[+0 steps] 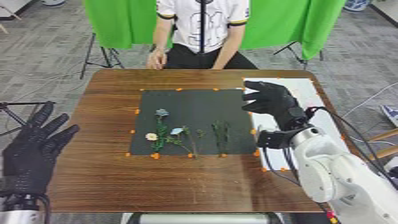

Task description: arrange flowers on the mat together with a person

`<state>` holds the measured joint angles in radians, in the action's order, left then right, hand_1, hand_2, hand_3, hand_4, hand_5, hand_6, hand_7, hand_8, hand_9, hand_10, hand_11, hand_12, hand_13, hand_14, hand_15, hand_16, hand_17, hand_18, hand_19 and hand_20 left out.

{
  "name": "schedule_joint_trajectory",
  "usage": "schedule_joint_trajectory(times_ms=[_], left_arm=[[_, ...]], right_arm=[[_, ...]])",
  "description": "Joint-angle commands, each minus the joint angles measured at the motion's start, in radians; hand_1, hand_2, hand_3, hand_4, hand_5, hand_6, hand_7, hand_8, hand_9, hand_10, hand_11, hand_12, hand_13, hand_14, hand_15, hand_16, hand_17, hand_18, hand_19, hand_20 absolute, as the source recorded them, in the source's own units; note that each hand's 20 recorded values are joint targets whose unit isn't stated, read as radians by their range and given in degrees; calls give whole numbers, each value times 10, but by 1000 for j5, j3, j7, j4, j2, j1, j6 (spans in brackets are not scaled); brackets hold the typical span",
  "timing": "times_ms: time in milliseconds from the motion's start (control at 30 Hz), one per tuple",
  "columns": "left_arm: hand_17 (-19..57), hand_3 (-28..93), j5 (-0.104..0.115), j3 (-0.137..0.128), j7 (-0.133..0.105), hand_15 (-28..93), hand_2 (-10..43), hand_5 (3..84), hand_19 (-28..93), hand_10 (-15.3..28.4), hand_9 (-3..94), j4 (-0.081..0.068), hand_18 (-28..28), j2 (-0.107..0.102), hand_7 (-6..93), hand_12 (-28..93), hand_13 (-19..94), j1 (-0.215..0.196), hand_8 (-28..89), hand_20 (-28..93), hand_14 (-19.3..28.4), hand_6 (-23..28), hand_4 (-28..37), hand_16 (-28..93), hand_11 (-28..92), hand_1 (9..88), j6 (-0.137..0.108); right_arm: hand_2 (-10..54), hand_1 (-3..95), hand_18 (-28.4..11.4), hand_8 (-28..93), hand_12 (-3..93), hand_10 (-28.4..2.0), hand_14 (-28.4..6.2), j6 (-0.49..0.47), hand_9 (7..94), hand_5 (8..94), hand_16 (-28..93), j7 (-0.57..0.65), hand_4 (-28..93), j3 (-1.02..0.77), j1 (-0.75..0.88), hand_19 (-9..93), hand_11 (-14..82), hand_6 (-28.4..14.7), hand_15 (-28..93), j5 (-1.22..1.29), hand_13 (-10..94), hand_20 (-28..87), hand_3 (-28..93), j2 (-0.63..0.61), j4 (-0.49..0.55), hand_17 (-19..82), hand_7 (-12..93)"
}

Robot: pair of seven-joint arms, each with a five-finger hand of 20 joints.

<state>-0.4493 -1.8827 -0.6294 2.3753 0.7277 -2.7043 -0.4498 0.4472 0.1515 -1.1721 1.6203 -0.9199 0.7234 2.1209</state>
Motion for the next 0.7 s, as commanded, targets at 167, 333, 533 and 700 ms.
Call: schedule_joint_trajectory(times_ms=[167,333,533,700], left_arm=[[-99,763,13,11,-1,418,55,287,366,135,282,1,177,-10,93,132,202,-20,-82,190,209,27,-271,-27,145,188,-11],[-98,763,9,14,3,423,56,288,368,135,281,1,177,-9,94,132,202,-14,-82,190,210,28,-268,-30,147,192,-9],[-99,762,16,22,-1,428,56,288,370,135,281,-1,178,-11,95,132,203,-10,-82,190,210,29,-264,-32,149,195,-14],[-98,763,24,23,-20,432,57,288,372,136,281,2,178,-25,96,132,203,-21,-83,190,212,31,-262,-33,151,197,-18]], right_arm=[[2,249,-256,-128,143,-161,-186,-12,555,516,110,0,-261,-34,-6,540,149,9,448,-1,471,143,726,4,0,93,144],[2,249,-257,-128,143,-160,-186,-13,554,516,110,6,-260,-33,-15,539,148,10,445,-11,470,144,726,9,-3,93,145],[2,250,-257,-129,143,-159,-186,-15,555,516,111,10,-259,-33,-14,538,148,10,444,-14,470,145,725,12,-5,93,146],[1,249,-257,-129,143,-160,-187,-20,555,516,112,12,-259,-35,-11,538,149,11,444,-14,471,146,728,13,-5,93,145]])
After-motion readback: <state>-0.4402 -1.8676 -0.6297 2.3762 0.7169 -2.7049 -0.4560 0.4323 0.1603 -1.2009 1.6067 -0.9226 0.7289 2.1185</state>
